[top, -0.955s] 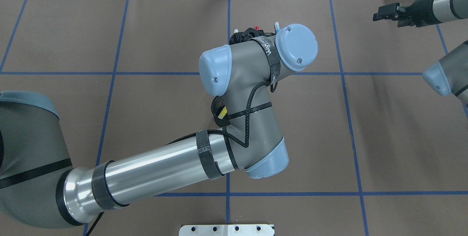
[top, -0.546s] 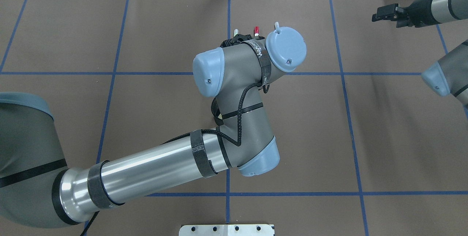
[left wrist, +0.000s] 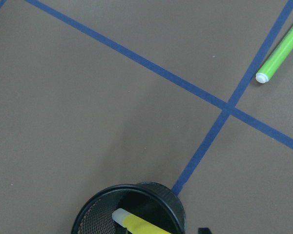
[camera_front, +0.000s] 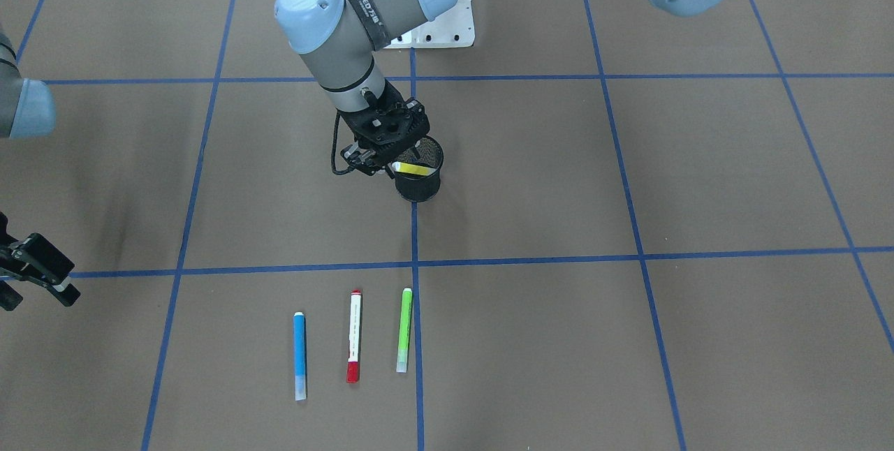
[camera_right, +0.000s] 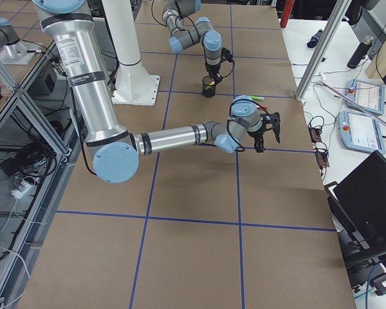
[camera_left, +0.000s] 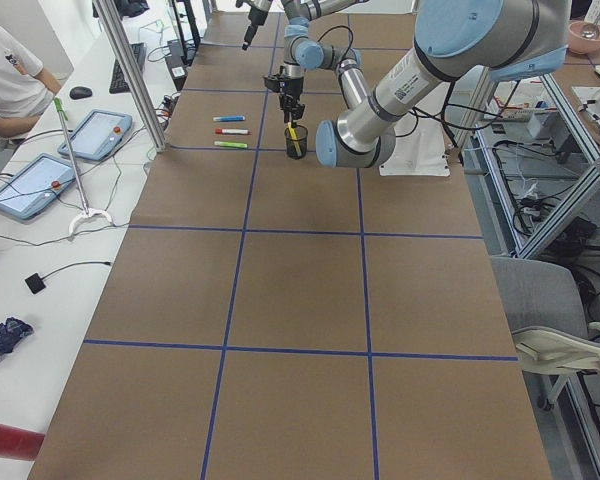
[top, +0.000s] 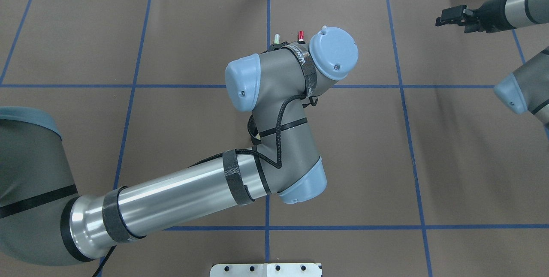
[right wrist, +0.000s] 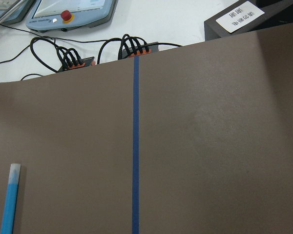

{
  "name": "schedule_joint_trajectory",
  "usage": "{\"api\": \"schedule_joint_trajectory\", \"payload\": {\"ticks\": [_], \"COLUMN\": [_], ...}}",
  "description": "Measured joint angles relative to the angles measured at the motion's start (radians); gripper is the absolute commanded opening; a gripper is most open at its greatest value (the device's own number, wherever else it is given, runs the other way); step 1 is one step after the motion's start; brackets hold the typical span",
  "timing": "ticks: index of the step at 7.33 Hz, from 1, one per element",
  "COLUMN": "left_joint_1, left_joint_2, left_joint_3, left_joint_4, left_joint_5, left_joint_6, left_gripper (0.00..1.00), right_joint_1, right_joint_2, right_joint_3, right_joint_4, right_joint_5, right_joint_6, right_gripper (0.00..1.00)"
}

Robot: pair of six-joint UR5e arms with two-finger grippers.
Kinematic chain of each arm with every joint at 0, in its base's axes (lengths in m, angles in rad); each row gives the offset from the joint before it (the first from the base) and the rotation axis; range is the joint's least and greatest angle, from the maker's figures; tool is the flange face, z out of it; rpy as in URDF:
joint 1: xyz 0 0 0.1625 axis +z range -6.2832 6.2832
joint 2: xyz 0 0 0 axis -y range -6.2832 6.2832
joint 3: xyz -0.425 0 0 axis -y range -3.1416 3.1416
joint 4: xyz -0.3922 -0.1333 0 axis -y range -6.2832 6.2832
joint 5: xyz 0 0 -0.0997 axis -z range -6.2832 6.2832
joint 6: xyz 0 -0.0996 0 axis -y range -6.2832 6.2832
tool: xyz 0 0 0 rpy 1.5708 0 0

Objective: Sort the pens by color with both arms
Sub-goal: 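Grasp the yellow marker in the cup with the left gripper and lift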

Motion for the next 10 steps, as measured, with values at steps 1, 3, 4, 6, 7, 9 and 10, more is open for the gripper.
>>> {"api": "schedule_joint_trajectory", "payload": {"ticks": [1, 3, 4, 6, 7, 9, 10], "left_joint_1": [-0.001, -0.009, -0.011, -0.011, -0.012, -0.014, -0.016], "left_joint_2": [0.000, 0.000, -0.001, -0.001, -0.002, -0.002, -0.002], "left_joint_3": [0.013, 0.027, 0.029, 0.029, 0.026, 0.020, 0.020], "left_joint_4": [-0.017, -0.034, -0.036, -0.033, -0.029, -0.025, -0.024], "left_joint_5": [-0.003, -0.004, -0.005, -0.012, -0.023, -0.031, -0.031], "left_joint_6": [-0.014, -0.021, -0.021, -0.022, -0.020, -0.010, -0.008], "left_gripper": [0.40, 0.00, 0.00, 0.18, 0.51, 0.61, 0.61], "right_joint_1": [0.000, 0.000, 0.000, -0.002, -0.003, -0.005, -0.006], "right_joint_2": [-0.001, -0.003, -0.003, -0.003, -0.003, -0.003, -0.002], "right_joint_3": [0.000, 0.001, 0.001, 0.001, 0.001, 0.001, 0.001], "right_joint_4": [0.000, 0.000, 0.000, 0.000, 0.000, 0.000, 0.000], "right_joint_5": [0.000, 0.000, 0.000, 0.000, 0.000, 0.000, 0.000], "right_joint_6": [0.000, 0.000, 0.000, 0.000, 0.000, 0.001, 0.001], "right_gripper": [1.00, 1.00, 1.00, 1.00, 1.00, 1.00, 1.00]}}
